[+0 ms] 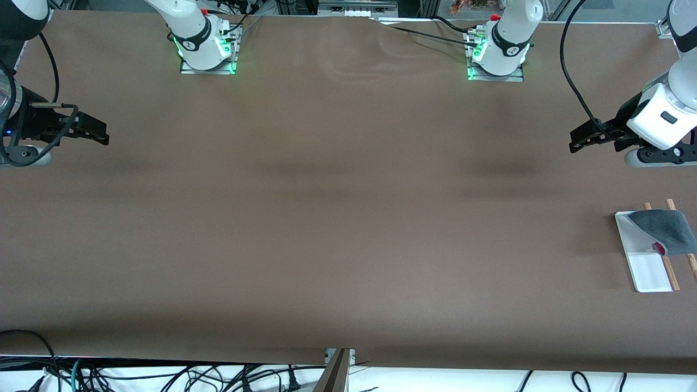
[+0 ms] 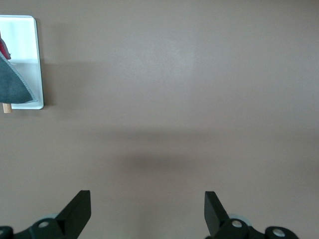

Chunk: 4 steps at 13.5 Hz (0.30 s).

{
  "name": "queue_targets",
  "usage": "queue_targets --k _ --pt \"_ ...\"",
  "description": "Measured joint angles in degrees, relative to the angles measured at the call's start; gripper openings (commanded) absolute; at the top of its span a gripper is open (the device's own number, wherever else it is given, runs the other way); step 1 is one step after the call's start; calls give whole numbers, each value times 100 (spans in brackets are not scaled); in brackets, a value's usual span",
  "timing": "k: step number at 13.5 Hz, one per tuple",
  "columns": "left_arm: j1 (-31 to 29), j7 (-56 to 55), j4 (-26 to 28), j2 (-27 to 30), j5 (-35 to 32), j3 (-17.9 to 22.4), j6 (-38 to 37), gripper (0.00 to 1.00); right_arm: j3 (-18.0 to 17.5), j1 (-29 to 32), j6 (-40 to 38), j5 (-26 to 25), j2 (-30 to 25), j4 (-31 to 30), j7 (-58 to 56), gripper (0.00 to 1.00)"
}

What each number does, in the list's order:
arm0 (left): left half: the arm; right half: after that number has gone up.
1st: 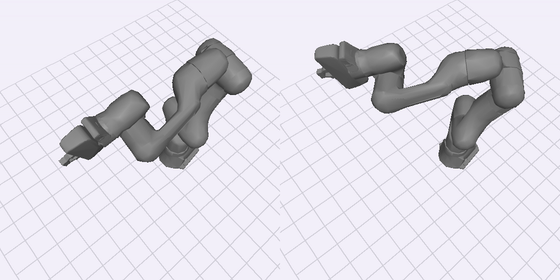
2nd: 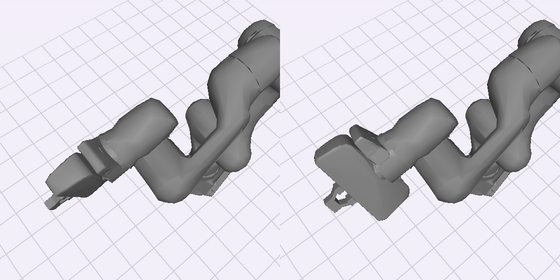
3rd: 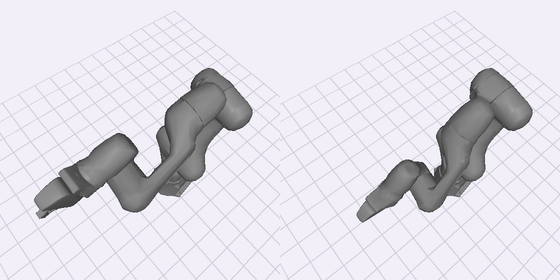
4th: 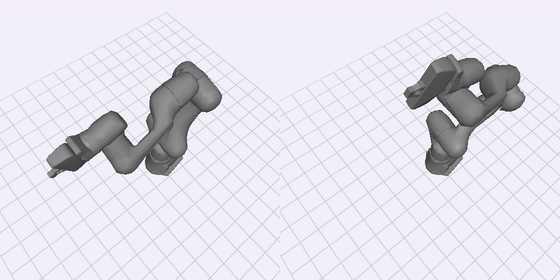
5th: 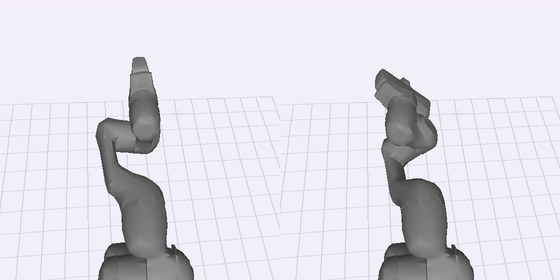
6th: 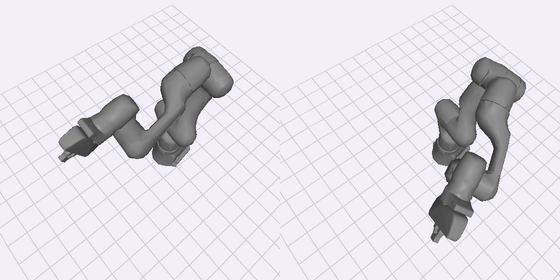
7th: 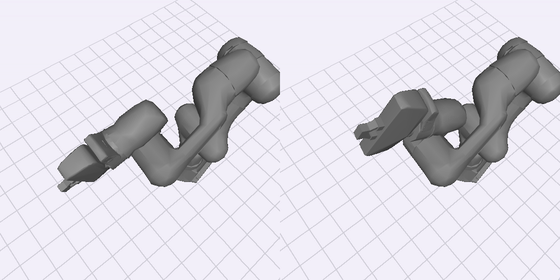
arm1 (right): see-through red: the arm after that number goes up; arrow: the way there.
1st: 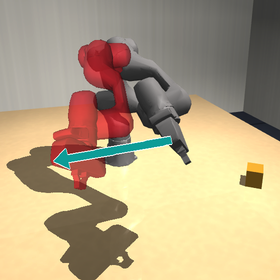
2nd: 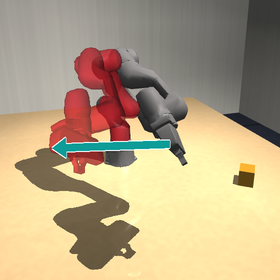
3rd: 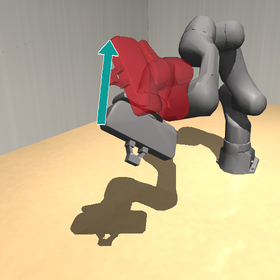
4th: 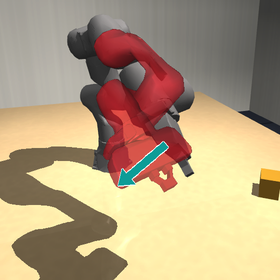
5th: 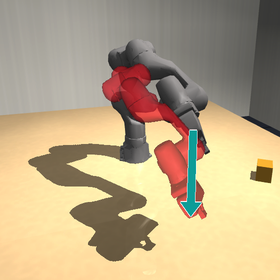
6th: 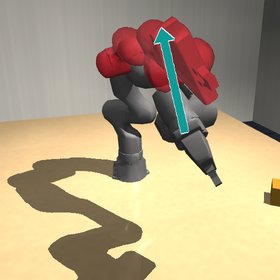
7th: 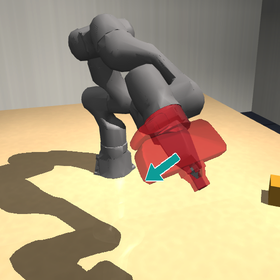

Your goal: Pass towel and hang on rack

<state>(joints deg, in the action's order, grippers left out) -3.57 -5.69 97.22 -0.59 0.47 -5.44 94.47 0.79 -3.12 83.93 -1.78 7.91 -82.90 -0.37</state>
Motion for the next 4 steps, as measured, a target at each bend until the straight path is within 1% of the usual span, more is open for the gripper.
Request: queue_targets --k 2,4 --pt "187 0 0 3 0 218 2 100 0 0 0 0 0 0 0 100" --pt "231 0 0 3 0 273 3 100 0 0 0 0 0 0 0 100"
